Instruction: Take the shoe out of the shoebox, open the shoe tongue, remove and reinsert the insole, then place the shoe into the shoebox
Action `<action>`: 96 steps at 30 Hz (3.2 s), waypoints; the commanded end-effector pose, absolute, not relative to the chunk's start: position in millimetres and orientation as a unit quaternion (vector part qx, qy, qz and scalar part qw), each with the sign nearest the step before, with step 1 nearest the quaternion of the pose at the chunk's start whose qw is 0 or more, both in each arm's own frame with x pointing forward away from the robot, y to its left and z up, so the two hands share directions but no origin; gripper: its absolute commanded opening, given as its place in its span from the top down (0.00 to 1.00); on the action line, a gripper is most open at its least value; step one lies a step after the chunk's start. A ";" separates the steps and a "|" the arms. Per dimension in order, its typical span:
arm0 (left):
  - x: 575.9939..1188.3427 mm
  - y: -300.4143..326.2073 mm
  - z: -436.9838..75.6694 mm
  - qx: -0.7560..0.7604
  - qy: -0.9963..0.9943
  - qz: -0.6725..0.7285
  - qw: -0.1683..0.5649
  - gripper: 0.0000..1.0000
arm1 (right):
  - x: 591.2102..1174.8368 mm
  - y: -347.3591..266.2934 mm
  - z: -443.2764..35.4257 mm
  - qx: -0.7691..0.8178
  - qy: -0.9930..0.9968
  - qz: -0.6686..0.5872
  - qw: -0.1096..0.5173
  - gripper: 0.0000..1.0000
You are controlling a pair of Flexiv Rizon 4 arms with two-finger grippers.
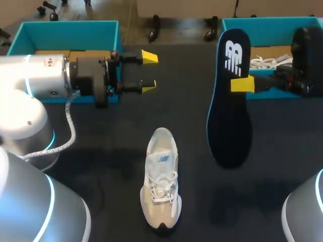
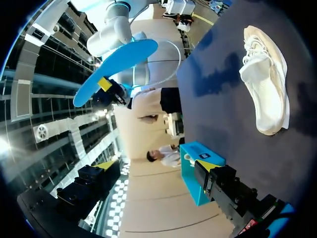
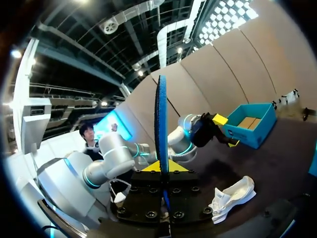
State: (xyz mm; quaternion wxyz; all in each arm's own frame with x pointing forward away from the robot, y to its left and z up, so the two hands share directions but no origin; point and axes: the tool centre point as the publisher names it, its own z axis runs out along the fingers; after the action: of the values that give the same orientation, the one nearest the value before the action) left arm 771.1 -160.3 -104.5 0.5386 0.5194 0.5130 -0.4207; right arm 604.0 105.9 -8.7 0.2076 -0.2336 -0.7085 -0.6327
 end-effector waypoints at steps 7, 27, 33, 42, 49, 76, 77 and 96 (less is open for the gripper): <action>766.8 -158.7 -105.5 0.519 0.527 -0.418 0.527 0.00 | 702.2 126.6 -25.6 -0.246 -0.710 -0.591 0.293 1.00; 766.8 -158.7 -105.5 0.519 0.527 -0.418 0.527 0.00 | 754.0 135.2 -40.3 -0.283 -0.679 -0.572 0.363 1.00; 766.8 -158.7 -105.5 0.519 0.527 -0.418 0.527 0.00 | 809.7 147.8 -60.9 -0.342 -0.657 -0.510 0.437 1.00; 766.8 -158.7 -105.5 0.519 0.527 -0.418 0.527 0.00 | 815.0 150.2 -65.3 -0.355 -0.652 -0.507 0.438 1.00; 766.8 -158.7 -105.5 0.519 0.527 -0.418 0.527 0.00 | 815.0 150.2 -65.3 -0.355 -0.652 -0.507 0.438 1.00; 796.0 -186.7 -106.1 0.497 0.531 -0.425 0.539 0.00 | 825.0 163.3 -80.2 -0.467 -0.572 -0.478 0.476 1.00; 797.5 -188.7 -108.1 0.492 0.537 -0.425 0.538 0.00 | 825.7 166.2 -81.3 -0.469 -0.563 -0.475 0.488 1.00; 810.7 -215.6 -111.7 0.489 0.533 -0.435 0.537 0.00 | 834.1 177.9 -92.7 -0.522 -0.522 -0.450 0.502 1.00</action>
State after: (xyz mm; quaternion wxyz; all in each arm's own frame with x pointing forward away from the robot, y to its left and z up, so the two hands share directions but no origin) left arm 806.0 -207.9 -111.0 0.5375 0.4877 0.5315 -0.4367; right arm 834.7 176.8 -92.5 0.5034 -0.5208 -0.5222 -0.4502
